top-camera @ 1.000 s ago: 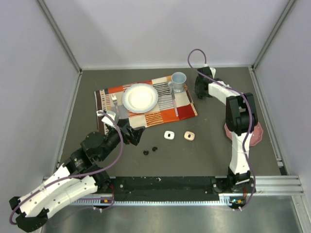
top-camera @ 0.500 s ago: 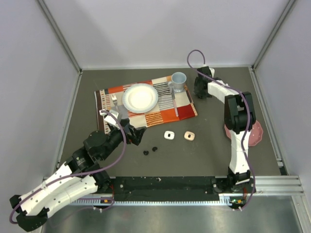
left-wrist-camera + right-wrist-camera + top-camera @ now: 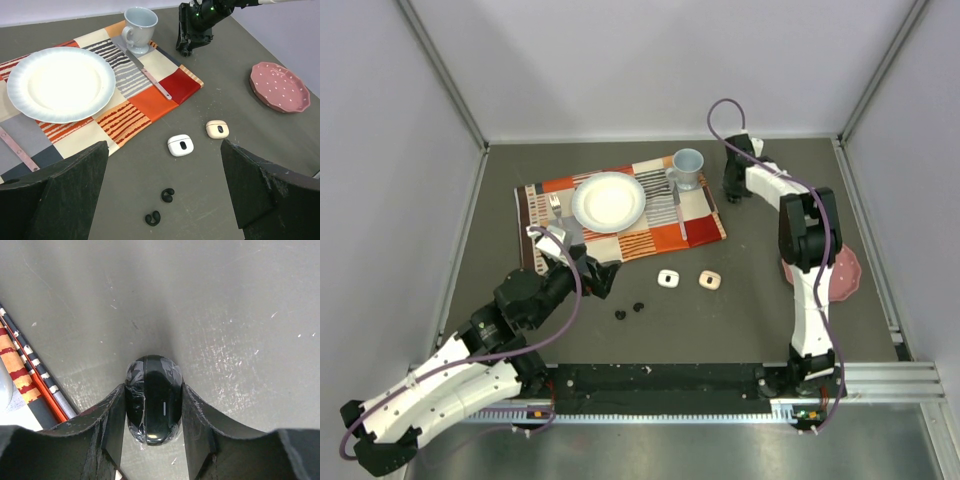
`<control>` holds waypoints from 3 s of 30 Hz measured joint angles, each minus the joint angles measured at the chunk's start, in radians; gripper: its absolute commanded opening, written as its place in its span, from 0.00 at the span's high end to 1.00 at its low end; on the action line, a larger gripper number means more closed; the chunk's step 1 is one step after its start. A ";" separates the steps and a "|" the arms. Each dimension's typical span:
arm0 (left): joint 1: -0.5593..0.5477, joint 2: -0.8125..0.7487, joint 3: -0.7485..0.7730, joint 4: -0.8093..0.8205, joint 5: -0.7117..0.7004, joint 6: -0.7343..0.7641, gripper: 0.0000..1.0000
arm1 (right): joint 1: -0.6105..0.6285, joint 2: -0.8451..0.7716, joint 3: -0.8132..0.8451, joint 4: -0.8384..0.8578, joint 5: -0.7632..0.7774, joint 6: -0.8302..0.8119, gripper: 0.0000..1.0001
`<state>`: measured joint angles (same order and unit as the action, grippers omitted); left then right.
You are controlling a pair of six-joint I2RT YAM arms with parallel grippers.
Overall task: Insert the wireless bluetooth earbuds into the charging case
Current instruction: Pick up the charging case from the corner of the board, then pass from the right arm to the left
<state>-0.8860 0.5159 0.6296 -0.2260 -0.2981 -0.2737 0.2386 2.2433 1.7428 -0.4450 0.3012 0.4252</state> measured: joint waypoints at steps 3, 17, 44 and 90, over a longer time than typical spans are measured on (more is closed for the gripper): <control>0.000 0.002 0.000 0.000 -0.008 0.000 0.01 | -0.002 0.000 0.000 -0.001 0.002 0.018 0.74; 0.001 0.035 -0.066 0.131 -0.055 -0.018 0.01 | -0.003 -0.475 -0.438 0.102 -0.142 0.279 0.91; -0.101 0.355 -0.332 1.054 0.059 0.066 0.01 | 0.674 -1.157 -0.932 0.400 0.057 0.918 0.94; -0.131 0.805 -0.214 1.508 -0.032 0.063 0.45 | 0.704 -1.175 -0.965 0.475 0.097 0.959 0.93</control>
<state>-1.0172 1.3205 0.4156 1.2816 -0.3305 -0.2111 0.9428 1.0679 0.7780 0.0303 0.3981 1.3842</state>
